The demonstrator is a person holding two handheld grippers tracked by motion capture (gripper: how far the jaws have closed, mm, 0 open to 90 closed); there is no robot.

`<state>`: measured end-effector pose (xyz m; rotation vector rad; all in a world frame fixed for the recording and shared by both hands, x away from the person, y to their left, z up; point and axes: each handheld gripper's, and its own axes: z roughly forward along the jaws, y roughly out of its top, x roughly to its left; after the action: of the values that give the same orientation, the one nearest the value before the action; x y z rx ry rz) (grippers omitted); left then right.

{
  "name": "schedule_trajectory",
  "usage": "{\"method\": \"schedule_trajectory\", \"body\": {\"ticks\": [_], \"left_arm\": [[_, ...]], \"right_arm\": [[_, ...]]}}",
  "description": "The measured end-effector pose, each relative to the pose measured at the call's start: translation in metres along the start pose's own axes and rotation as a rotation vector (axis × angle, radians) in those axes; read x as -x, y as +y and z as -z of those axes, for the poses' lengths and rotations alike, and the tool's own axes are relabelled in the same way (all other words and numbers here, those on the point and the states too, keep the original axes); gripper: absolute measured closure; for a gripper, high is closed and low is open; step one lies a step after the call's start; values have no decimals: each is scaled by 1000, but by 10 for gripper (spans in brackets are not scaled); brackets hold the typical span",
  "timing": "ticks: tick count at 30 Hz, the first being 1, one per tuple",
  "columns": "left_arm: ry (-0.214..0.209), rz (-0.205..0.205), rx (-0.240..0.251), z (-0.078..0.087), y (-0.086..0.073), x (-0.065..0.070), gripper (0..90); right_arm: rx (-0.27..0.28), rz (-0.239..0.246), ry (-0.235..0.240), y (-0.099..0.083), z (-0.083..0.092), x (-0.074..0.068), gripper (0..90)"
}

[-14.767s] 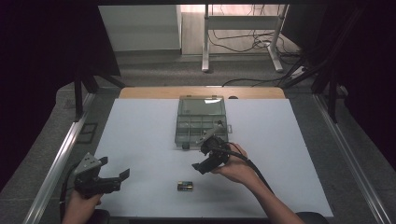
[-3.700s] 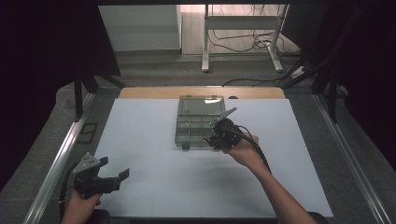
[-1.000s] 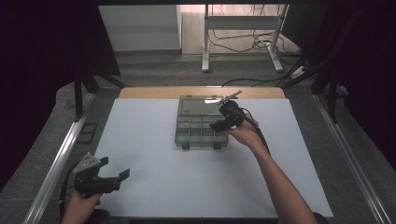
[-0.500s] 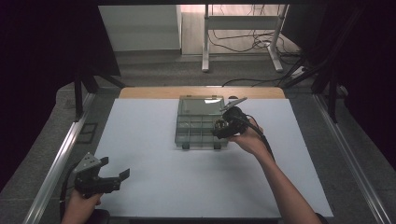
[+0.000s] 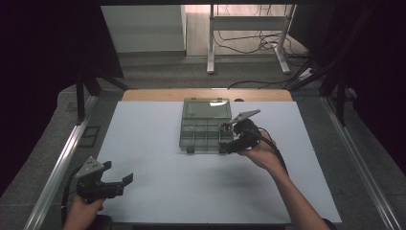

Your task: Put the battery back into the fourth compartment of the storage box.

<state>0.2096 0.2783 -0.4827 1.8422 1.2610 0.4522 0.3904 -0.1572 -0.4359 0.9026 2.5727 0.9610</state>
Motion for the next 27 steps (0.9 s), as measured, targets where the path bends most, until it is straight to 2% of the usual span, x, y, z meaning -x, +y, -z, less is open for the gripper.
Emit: {"method": "schedule_trajectory", "body": {"ticks": [11, 18, 27], "left_arm": [[0, -1, 1, 0, 0, 0, 39], [1, -3, 1, 0, 0, 0, 39], [2, -2, 2, 0, 0, 0, 39]], "right_arm": [[18, -2, 23, -10, 12, -9, 67], [6, 29, 9, -19, 19, -15, 41], [20, 21, 11, -30, 26, -18, 6]]}}
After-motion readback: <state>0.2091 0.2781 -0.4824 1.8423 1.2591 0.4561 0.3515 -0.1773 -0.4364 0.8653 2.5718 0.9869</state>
